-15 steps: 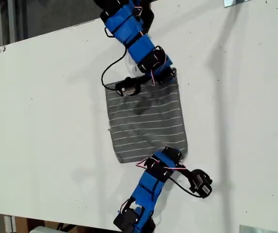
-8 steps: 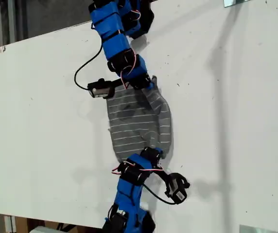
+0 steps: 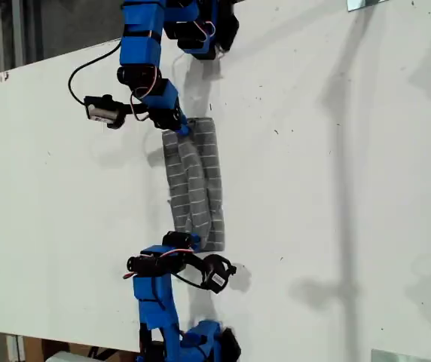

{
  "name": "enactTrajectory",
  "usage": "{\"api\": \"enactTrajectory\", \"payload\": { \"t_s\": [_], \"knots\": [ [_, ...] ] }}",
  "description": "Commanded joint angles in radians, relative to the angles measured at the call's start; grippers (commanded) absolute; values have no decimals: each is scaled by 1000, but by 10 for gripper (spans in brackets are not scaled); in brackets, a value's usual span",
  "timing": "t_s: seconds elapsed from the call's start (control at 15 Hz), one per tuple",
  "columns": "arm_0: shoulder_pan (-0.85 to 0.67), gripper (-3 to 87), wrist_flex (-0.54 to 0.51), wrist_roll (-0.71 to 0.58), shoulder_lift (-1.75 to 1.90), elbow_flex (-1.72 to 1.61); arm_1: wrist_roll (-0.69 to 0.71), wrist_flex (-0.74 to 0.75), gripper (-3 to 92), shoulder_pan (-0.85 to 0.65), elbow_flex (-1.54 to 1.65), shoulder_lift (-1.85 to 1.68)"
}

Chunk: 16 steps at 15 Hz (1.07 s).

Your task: Grasp corners of a square towel and fold twice.

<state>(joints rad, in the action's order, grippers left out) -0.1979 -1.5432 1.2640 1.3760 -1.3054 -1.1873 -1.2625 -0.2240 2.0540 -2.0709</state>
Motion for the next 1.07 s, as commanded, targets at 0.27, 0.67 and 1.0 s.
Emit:
{"api": "enactTrajectory", "payload": {
  "t_s": [0.27,0.67,1.0],
  "knots": [
    [-299,-2,28,-155,58,-52,229,67,-1,-302,-80,160],
    [-342,-2,77,-227,38,-163,238,48,-1,-235,-206,399],
    [-201,-2,-3,-241,52,-206,201,-51,-1,-141,-144,287]
  ]
}}
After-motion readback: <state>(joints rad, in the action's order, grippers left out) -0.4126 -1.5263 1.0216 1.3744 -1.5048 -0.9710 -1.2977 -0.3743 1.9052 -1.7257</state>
